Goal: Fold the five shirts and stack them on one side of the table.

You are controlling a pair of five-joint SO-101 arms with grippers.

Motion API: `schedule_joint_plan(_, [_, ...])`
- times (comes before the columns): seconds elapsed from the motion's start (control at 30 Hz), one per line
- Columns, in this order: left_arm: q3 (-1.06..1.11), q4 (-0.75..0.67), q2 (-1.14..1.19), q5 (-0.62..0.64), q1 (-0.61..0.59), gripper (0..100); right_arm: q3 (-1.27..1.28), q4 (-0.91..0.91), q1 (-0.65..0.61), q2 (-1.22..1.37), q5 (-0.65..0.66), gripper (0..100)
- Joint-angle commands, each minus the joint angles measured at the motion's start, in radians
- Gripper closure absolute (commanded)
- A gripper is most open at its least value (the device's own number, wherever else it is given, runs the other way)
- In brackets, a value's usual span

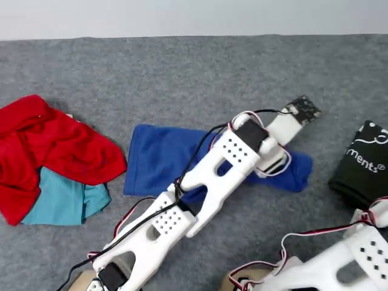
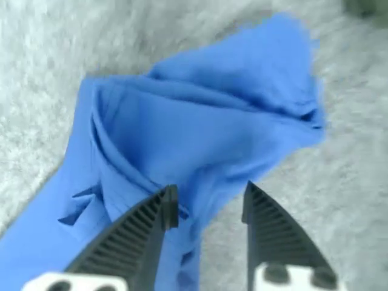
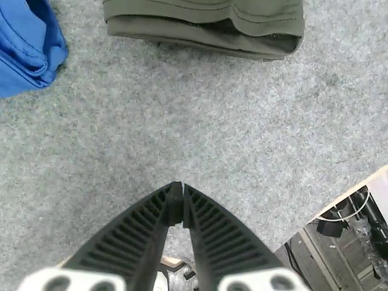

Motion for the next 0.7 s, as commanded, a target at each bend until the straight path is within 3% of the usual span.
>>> schedule_joint_plan(0.0, [0.047, 0.029, -0.14, 0.005, 0.008, 81, -0.005, -0.007, 0.005, -0.016, 0.009, 98.9])
schedule_joint_plan(0.47, [0.328, 0.002, -0.184, 0.005, -0.112, 82, -0.005, -0.015, 0.004, -0.015, 0.009, 98.9])
schedule_joint_plan(0.67, [0.372, -0.044, -0.184, 0.003, -0.107, 92, -0.005, -0.01, 0.004, -0.015, 0.011, 98.9])
